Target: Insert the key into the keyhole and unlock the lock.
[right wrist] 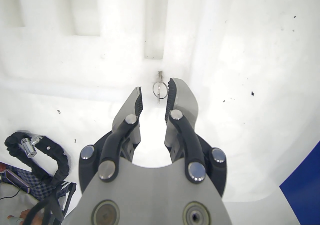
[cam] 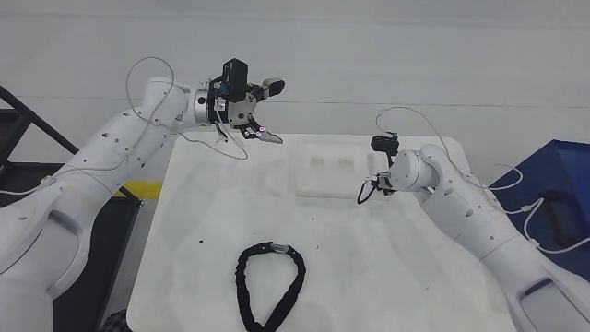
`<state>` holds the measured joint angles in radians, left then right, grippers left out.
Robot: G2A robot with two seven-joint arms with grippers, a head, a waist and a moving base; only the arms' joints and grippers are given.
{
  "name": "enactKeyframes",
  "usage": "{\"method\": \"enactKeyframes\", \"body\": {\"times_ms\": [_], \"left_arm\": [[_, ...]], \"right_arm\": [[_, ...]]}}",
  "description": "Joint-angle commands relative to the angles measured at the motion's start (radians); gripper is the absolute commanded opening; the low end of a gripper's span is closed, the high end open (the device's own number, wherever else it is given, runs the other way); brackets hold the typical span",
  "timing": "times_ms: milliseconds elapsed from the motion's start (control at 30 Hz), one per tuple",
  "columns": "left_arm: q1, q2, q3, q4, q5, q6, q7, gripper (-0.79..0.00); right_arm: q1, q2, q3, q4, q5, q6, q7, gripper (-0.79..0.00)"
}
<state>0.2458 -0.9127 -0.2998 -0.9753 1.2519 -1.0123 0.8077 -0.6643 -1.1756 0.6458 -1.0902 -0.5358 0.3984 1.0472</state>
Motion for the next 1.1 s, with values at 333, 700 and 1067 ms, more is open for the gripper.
{"method": "enactKeyframes", "body": {"times_ms": [333,700,1067], "left_arm": [[0.000,0.000,0.000,0.000,0.000,0.000,0.000,0.000],[0.000,0.000,0.000,0.000,0.000,0.000,0.000,0.000],[0.000,0.000,0.000,0.000,0.000,0.000,0.000,0.000]], "right_arm": [[0.017,-0.036,-0.018,0.088,-0.007,-0.004,-0.015,-0.668],[0.036,-0.066,-0.018,0.162,0.006,-0.018,-0.023,-0.785],[0.042,-0.039,0.060,0.056,-0.011,-0.024,0.077,-0.785]]}}
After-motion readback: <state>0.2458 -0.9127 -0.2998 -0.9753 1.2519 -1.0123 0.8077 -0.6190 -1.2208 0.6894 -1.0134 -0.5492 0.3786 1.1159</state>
